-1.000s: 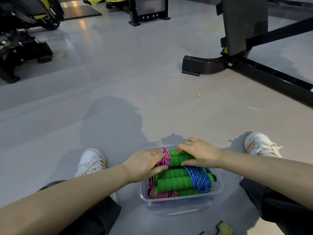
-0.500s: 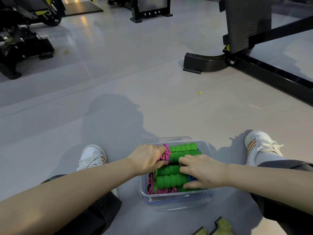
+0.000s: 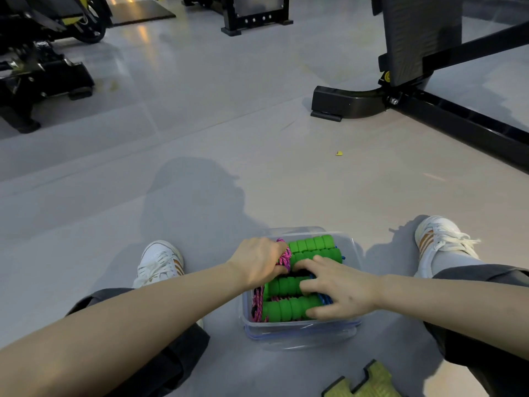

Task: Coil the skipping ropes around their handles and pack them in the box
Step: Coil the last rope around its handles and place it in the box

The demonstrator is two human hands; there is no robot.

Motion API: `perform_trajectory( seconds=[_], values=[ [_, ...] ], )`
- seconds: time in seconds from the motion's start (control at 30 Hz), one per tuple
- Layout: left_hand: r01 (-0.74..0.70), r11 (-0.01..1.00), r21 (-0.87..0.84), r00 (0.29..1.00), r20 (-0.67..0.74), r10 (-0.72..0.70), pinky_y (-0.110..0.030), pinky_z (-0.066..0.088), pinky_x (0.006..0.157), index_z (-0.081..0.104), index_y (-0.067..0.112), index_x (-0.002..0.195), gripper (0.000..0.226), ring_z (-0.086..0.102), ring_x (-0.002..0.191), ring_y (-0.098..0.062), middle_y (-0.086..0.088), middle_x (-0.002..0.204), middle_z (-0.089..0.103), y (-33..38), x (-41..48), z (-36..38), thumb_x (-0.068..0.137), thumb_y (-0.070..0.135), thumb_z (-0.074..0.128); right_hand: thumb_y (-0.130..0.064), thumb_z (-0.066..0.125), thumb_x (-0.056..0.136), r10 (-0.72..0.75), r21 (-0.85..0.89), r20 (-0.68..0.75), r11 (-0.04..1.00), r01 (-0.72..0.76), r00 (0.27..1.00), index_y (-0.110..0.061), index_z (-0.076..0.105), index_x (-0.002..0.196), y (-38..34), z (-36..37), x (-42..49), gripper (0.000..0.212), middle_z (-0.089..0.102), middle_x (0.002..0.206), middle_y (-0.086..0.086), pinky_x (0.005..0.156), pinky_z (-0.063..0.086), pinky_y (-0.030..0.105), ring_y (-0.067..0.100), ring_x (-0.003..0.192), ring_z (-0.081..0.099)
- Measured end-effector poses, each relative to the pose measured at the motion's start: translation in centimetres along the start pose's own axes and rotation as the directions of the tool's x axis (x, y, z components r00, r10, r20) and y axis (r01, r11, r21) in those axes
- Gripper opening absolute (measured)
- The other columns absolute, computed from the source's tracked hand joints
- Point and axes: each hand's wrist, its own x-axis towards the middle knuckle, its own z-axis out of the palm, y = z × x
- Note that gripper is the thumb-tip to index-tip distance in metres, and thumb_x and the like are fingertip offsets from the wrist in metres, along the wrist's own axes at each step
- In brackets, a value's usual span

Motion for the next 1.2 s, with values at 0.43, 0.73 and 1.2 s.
perform_trajectory(
  seconds=[0.43, 0.73, 1.2],
  values=[
    [-0.268, 0.945, 0.187, 0.950, -0.113, 0.292, -0.032, 0.057, 0.055, 0.070, 0.005, 0.082, 0.048, 0.071, 0.083, -0.027, -0.014, 0.092, 0.072, -1.2, -1.1, 3.2, 0.088, 0.041, 0.038, -0.040, 0.061, 0.085, 0.067, 0.137, -0.053, 0.989, -0.059, 0.996, -0.007, 0.060, 0.097, -1.7, 0.2, 1.1, 0.036, 0.054, 0.108, 0.010, 0.085, 0.042, 0.038, 0.025, 0.100, 0.048],
    [-0.316, 0.885, 0.343, 0.926, -0.090, 0.366, -0.037, 0.056, 0.085, 0.070, -0.003, 0.106, 0.050, 0.068, 0.097, -0.030, -0.020, 0.107, 0.069, -1.4, -1.8, 3.9, 0.086, 0.023, 0.034, -0.028, 0.053, 0.093, 0.217, -0.064, -0.010, 0.974, -0.217, 0.976, -0.019, 0.036, 0.143, 4.5, -2.4, 0.5, 0.054, 0.038, 0.143, 0.009, 0.107, 0.029, 0.032, 0.023, 0.127, 0.035],
    [-0.224, 0.928, 0.297, 0.967, 0.183, 0.175, -0.043, -0.008, 0.119, -0.012, -0.007, 0.146, 0.136, -0.014, 0.144, -0.037, -0.025, 0.154, -0.017, 1.2, -3.8, 1.9, 0.067, 0.085, 0.050, -0.023, 0.051, 0.089, 0.378, 0.131, -0.122, 0.923, -0.363, 0.918, -0.011, 0.040, 0.140, 3.6, -3.3, 0.2, 0.053, 0.045, 0.132, 0.009, 0.104, 0.036, 0.032, 0.022, 0.125, 0.041]
  ],
)
